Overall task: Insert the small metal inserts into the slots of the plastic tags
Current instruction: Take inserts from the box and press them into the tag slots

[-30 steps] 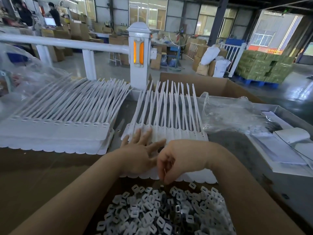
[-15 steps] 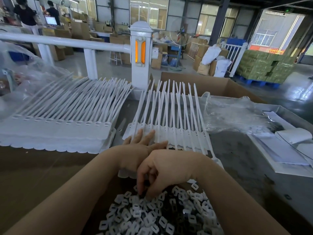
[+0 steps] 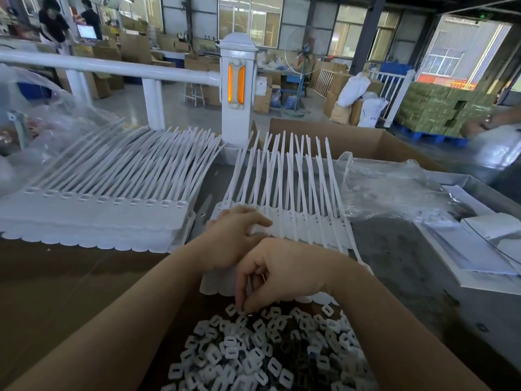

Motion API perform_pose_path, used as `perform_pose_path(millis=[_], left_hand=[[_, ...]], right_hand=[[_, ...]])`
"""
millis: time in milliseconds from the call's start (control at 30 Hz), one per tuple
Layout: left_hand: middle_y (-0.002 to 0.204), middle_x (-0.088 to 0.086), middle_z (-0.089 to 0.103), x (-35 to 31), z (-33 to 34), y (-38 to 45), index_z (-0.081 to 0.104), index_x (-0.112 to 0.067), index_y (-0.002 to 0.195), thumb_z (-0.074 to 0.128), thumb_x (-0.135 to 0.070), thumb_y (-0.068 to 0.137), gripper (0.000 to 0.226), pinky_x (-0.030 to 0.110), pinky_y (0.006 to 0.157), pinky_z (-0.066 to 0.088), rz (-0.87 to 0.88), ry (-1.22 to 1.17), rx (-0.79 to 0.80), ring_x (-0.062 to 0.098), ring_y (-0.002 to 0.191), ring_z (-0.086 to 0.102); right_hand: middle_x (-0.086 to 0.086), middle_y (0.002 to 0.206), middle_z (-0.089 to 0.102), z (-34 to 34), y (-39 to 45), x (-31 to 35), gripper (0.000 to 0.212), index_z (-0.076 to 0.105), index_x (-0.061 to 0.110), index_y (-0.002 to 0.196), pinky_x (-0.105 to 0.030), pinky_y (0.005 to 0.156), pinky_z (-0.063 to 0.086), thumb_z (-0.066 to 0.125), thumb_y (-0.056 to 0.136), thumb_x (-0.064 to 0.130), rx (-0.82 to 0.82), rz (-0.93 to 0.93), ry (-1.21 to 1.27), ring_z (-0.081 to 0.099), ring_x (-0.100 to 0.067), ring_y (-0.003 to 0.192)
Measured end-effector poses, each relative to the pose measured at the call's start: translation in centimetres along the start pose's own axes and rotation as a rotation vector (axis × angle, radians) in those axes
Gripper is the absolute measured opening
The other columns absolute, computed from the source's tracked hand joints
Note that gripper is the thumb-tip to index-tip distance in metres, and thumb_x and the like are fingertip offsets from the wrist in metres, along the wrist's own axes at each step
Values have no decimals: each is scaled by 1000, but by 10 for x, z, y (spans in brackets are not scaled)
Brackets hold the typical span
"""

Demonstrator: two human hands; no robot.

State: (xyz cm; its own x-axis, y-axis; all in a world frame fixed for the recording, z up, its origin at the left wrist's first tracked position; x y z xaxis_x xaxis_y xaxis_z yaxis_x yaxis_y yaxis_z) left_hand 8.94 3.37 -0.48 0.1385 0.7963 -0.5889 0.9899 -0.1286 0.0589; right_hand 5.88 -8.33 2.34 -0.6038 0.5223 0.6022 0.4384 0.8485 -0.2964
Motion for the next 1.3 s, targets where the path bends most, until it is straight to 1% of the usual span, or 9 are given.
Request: perform_pose_path(millis=[67,167,433,600,767,1033,1167,1233,1300], left_hand=[[139,-5,48,3,-2,3,64,-37,118,60,-29,96,24,50,114,29,-36,-81,-143,18,133,39],[122,-9,49,11,0,3,64,-37,108,62,-25,94,19,48,111,32,-55,-90,-244,18,128,42],[129,-9,49,17,9,2,66,-35,114,65,-34,92,22,37,105,25,34,63,-272,17,128,36],[128,-11,48,17,12,2,64,-36,115,62,-36,93,23,35,102,23,35,94,-286,16,129,35],[128,-12,46,17,12,2,64,-37,115,60,-35,94,22,32,99,19,42,94,-283,14,128,33],[128,-11,47,19,11,2,64,-37,116,60,-35,94,23,36,104,21,29,76,-276,15,130,33],[129,-12,49,16,8,1,63,-39,116,62,-32,93,24,34,103,20,17,74,-283,12,129,33],[121,-14,53,11,2,-1,64,-37,112,62,-27,93,22,31,100,26,57,48,-311,7,118,40],[104,-15,62,6,-7,-4,66,-35,103,62,-20,94,18,23,88,45,82,-94,-322,0,94,54]], right_hand=[[21,72,64,5,5,5,12,76,21,97,-15,66,48,76,86,19,-1,-23,-22,58,4,68],[13,76,60,9,8,7,17,72,23,101,-17,61,45,77,85,22,29,-17,-124,55,2,65],[-3,91,67,-2,-2,0,16,67,20,95,-41,77,55,74,84,11,16,38,-142,63,-23,83],[16,77,62,1,-3,-1,20,71,26,98,-10,57,43,81,82,20,117,44,-106,54,2,65],[39,58,53,4,-1,3,17,72,21,98,-4,53,38,80,84,19,169,25,-138,52,14,59],[23,64,62,7,-1,4,7,75,15,93,-7,56,43,76,87,19,175,23,-127,56,9,60],[6,79,69,-3,-6,0,6,69,22,85,-24,69,53,75,87,20,96,-1,-61,61,-6,70],[-1,77,70,-8,-8,-5,12,66,23,82,-28,64,52,74,85,16,16,18,52,61,-12,65],[3,71,69,-15,-8,-13,12,66,21,80,-19,57,48,73,82,11,-152,52,156,58,-5,61]])
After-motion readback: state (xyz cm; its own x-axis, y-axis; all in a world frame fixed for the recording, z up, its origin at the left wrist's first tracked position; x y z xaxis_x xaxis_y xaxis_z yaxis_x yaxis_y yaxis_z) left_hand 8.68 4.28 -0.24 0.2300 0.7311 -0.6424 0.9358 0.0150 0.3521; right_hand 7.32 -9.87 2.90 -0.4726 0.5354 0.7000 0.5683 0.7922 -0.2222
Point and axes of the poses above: each hand's wrist, its own y-axis towards the middle knuckle, its own z-axis out of the palm, x = y × z, the point moved 4 cm from there along y, towards the middle knuckle
